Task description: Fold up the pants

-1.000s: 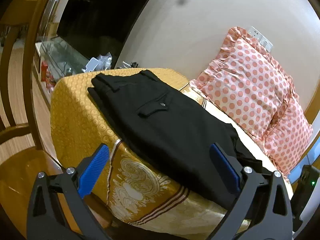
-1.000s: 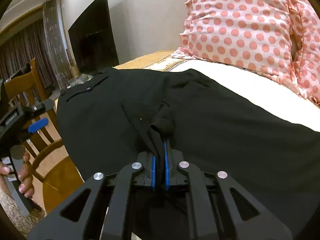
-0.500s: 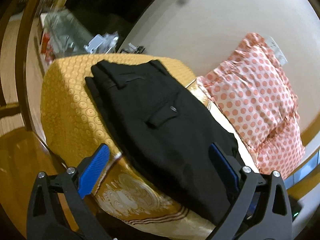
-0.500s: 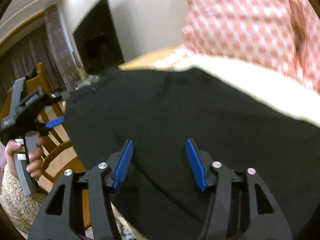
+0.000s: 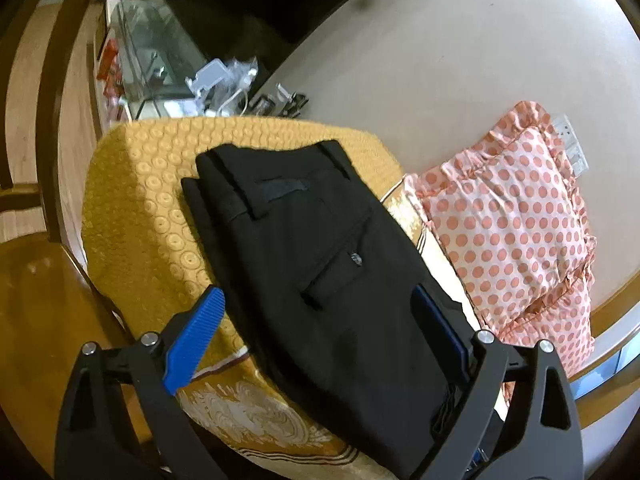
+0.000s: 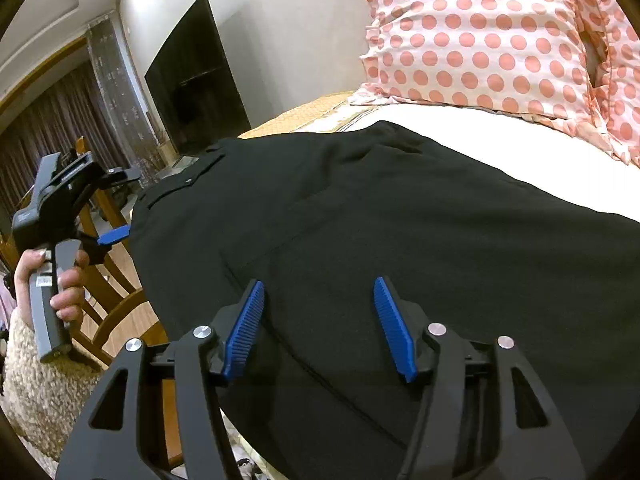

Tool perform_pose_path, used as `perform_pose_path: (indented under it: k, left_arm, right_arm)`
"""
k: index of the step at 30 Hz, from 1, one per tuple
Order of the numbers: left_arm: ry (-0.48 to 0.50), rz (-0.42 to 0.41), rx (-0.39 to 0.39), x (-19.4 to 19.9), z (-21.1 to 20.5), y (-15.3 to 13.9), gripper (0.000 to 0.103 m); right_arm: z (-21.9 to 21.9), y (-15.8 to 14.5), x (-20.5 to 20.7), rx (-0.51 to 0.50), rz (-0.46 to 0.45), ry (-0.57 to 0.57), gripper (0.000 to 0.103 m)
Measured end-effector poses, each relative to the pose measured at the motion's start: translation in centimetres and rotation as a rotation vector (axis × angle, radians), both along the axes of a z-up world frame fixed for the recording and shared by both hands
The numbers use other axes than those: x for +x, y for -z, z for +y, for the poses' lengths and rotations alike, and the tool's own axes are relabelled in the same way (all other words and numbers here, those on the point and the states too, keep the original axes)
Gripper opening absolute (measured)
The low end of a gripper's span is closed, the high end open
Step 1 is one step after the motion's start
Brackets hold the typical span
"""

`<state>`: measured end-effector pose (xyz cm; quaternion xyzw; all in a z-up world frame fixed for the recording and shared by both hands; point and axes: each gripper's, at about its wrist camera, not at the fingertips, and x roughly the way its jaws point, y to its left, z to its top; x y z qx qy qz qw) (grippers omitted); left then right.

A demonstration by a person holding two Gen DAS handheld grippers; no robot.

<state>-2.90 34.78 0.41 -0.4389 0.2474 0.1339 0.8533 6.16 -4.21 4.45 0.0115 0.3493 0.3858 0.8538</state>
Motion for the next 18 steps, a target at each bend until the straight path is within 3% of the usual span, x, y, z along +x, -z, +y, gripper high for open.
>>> perform_pose_path:
  k: [5, 9, 11, 15, 18]
  left_arm:
    - [0.016, -0.018, -0.032, 0.2, -0.5, 0.3, 0.094]
    - [0.159, -0.112, -0.202, 1.1, -1.5, 1.5, 0.093]
    - [0.146, -0.112, -0.184, 1.4, -1.9, 1.4, 0.09]
    - [0.098, -0.113, -0.252, 1.7, -0.6, 1.6, 0.082]
    - [0.011, -0.088, -0.208, 1.9, 0.4, 1.6, 0.078]
  right_arm:
    - [0.1, 0.0, -0.1, 0.012, 0.0, -0.005, 0.064]
    - [0.2, 0.0, -0.3, 0.01, -0.008, -0.009, 0.066]
    - [0.1, 0.0, -0.3, 0.012, -0.007, -0.011, 0.066]
    - [-0.2, 0.0, -0.4, 0.01, -0.016, -0.01, 0.066]
    - [-0.4, 0.0, -0.6, 0.011, -0.017, -0.009, 0.066]
